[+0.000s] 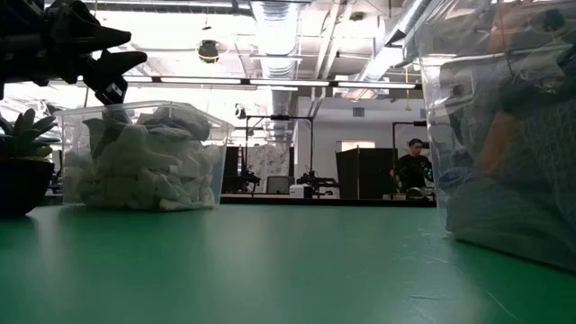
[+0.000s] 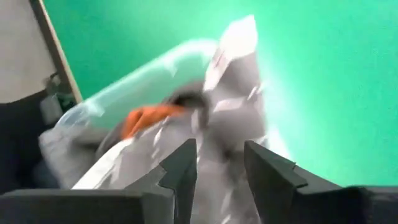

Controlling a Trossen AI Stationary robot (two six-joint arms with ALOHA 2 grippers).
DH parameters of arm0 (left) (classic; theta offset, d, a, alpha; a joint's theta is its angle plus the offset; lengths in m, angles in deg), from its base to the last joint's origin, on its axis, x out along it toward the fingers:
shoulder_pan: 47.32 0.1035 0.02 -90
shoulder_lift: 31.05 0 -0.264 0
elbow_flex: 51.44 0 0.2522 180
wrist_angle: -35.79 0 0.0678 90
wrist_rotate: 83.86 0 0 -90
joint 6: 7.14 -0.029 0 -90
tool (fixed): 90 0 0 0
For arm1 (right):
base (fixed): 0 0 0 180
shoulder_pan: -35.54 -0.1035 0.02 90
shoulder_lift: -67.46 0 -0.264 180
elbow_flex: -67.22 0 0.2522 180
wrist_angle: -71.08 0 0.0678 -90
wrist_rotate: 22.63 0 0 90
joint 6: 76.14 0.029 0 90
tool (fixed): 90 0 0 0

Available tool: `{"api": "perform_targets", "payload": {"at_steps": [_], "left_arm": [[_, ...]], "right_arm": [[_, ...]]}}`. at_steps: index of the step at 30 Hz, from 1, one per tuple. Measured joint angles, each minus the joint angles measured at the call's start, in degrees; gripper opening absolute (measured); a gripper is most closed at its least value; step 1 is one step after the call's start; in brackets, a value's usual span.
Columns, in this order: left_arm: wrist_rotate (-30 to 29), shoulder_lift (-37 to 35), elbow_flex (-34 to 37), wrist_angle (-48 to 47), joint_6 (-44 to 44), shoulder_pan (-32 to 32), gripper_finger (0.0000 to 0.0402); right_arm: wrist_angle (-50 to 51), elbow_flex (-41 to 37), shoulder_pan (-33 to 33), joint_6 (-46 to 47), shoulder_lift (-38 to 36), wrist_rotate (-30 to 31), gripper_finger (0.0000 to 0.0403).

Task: Sort towels by color in basket
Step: Adjust the gray checkered towel

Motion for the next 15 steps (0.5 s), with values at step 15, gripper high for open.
{"api": "perform_targets", "payload": {"at_steps": [15], "left_arm": [[0.0,0.0,0.0,-0.2,0.5,0.0,0.0129]], "right_arm": [[0.2,0.0,8.6,-17.0,2.0,-1.3,0.0226]]}}
